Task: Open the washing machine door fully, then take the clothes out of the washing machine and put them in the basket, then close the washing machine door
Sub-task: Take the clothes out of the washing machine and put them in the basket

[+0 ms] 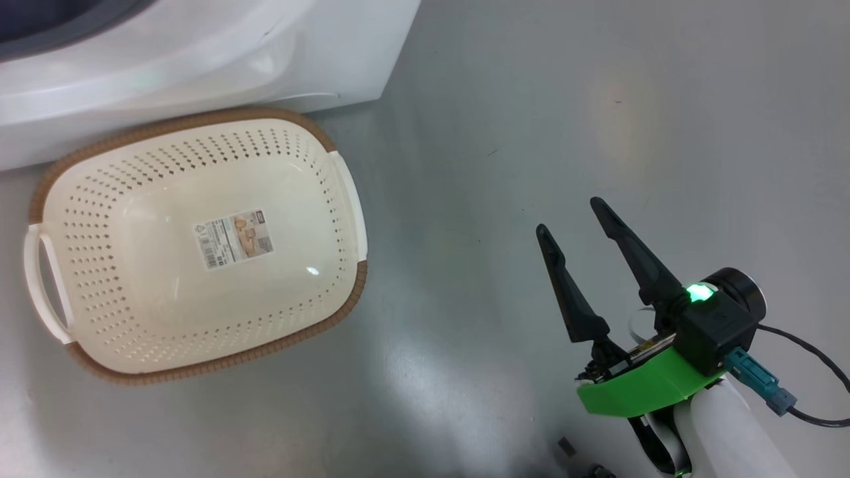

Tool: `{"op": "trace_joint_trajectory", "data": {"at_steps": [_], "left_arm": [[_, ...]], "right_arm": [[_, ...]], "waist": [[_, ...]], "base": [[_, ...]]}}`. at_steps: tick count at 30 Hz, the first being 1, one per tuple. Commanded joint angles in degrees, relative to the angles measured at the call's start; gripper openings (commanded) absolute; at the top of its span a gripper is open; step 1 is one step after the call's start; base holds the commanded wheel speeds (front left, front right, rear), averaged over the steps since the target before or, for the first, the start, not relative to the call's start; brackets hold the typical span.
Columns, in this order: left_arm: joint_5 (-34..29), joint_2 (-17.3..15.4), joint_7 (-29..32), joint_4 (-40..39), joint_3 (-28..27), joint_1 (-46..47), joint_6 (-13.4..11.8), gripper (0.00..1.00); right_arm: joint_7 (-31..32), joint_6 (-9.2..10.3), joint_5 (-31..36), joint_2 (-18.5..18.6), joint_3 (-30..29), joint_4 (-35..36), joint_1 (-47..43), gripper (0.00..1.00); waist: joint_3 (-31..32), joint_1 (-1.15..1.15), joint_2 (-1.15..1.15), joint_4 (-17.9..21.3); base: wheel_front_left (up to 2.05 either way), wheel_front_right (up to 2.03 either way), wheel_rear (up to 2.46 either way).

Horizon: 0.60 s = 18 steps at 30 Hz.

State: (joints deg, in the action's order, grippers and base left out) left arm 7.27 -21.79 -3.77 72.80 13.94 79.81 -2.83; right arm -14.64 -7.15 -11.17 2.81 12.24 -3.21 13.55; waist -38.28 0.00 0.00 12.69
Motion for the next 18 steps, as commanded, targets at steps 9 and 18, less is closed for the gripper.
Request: {"op": "trace_joint_trajectory", "data": {"at_steps": [9, 18], "left_arm": [[0.7, -3.2, -4.2, -1.2, -0.3, 1.2, -1.0, 0.00], [5.5, -1.7, -9.6, -3.0, -3.6, -0.7, 0.5, 0.00]], "right_arm": [[-0.4, -0.34, -1.2, 0.1, 1.4, 1.2, 0.4, 1.00], [-0.4, -0.34, -1.4, 0.1, 1.2, 0.7, 0.7, 1.00]], "waist": [[-0.1, 0.00, 0.00, -0.6], [0.9, 0.00, 0.00, -2.2]], "base": [[0.00, 0.00, 0.00], [0.00, 0.00, 0.00]]}}
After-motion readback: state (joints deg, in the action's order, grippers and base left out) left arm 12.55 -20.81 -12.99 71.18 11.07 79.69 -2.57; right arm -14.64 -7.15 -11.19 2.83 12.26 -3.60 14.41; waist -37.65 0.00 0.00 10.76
